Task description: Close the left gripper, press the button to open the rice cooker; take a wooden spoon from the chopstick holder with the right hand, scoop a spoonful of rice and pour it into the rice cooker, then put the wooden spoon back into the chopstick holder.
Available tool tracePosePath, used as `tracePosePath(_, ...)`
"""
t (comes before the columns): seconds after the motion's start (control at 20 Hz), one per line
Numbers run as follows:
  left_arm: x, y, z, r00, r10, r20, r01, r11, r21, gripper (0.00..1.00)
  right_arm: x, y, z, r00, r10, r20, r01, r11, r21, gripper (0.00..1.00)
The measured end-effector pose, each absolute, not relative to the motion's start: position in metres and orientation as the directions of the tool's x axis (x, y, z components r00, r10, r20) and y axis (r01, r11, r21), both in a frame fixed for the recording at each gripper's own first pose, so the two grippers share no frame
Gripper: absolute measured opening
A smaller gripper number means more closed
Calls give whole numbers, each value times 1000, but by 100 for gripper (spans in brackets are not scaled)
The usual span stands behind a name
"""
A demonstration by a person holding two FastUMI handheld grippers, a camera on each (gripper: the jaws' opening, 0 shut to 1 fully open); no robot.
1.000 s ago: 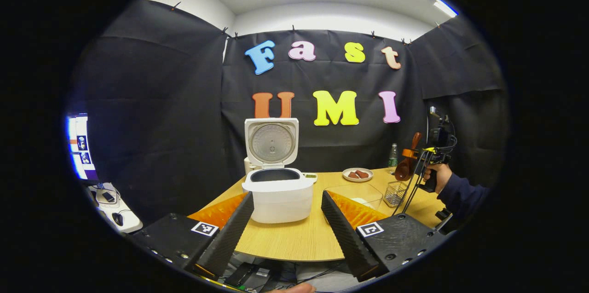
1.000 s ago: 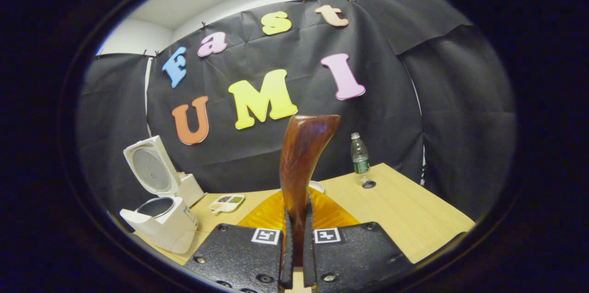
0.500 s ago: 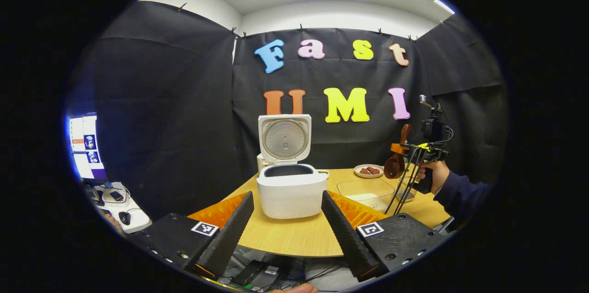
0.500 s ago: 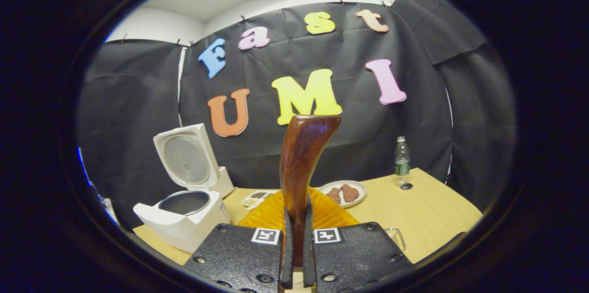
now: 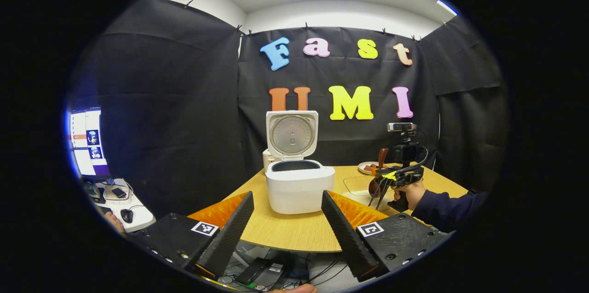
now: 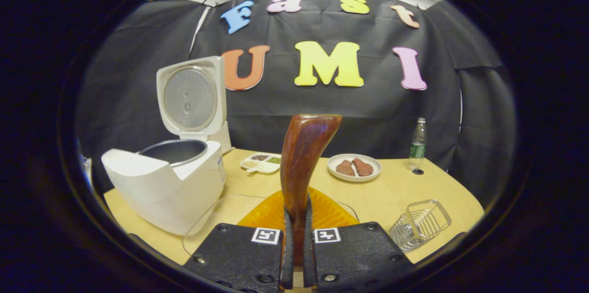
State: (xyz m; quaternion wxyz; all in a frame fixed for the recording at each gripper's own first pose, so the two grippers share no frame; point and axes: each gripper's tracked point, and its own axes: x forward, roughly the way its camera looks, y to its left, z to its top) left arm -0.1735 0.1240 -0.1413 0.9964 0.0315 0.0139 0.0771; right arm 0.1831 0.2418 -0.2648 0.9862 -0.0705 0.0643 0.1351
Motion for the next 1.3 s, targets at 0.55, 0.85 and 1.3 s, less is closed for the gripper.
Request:
tracePosePath(0.55, -174, 113, -143, 990, 138, 6, -137, 983, 125, 94, 155, 300, -309, 871, 413, -265, -428, 904, 2, 14)
tracePosePath(0.85, -174, 112, -139, 991, 129, 44, -134, 981, 139, 95, 160, 279, -303, 818, 487, -307, -388, 860, 331, 14)
tracePosePath(1.3, -170, 116, -138, 983, 177, 40, -181, 972, 148, 96, 156, 274, -279, 779, 588, -217, -311, 664, 680, 13)
